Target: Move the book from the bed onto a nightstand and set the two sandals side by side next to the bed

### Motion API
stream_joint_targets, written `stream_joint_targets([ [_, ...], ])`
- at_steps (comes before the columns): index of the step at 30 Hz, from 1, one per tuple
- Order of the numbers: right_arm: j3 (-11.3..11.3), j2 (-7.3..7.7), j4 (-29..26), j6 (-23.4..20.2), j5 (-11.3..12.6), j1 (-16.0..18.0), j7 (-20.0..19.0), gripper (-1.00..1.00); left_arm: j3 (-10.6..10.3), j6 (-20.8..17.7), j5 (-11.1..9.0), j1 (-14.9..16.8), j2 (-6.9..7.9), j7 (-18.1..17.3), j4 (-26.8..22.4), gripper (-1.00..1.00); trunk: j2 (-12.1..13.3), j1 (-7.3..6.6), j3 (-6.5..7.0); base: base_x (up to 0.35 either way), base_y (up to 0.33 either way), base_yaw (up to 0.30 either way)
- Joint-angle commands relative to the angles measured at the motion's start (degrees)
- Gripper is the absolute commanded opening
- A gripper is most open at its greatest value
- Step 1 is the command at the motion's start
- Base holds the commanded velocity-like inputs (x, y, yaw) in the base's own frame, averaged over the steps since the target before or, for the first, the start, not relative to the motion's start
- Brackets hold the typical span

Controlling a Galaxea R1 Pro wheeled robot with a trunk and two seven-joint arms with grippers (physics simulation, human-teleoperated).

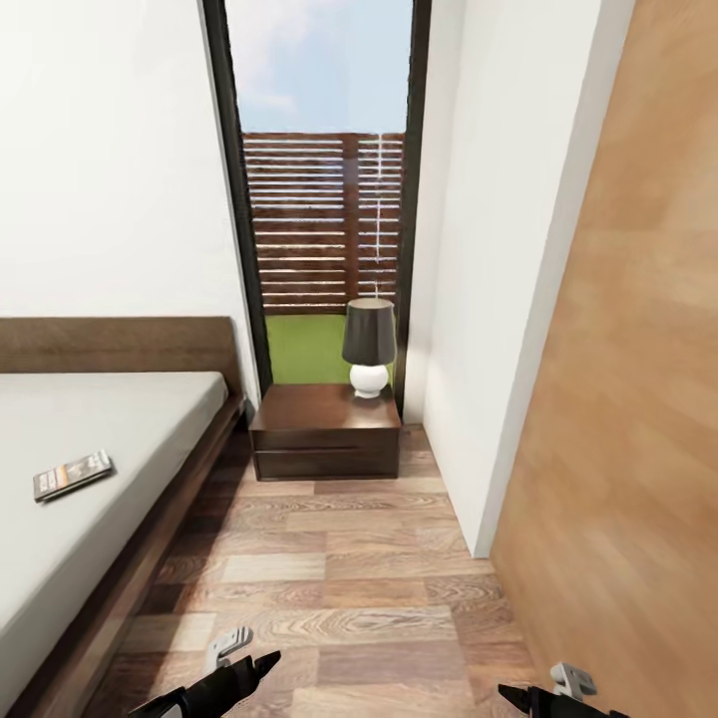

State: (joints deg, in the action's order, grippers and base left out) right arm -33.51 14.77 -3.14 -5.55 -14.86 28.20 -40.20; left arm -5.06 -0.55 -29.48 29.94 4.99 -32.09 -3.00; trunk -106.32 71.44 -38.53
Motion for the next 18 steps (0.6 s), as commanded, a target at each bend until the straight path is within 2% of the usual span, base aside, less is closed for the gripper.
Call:
stream_joint_targets([
  [1,-0.5,-0.01,-0.1,-0.5,-0.3,0.0,-0.3,1.00,-0.5,-0.1,-0.6,0.0,0.02,-0.2,0.0,1.00,0.0,0.03,-0.06,0.317,0.000,0.000],
  [12,-0.5,-0.01,-0.1,-0.5,-0.3,0.0,-0.3,1.00,-0.5,0.0,-0.6,0.0,0.02,-0.2,0.0,1.00,0.0,0.03,-0.06,0.318,-0.003,0.000],
  [18,-0.5,-0.01,-0.1,-0.5,-0.3,0.0,-0.2,1.00,-0.5,-0.1,-0.6,0.0,0.02,-0.2,0.0,1.00,0.0,0.03,-0.06,0.318,-0.085,0.000],
])
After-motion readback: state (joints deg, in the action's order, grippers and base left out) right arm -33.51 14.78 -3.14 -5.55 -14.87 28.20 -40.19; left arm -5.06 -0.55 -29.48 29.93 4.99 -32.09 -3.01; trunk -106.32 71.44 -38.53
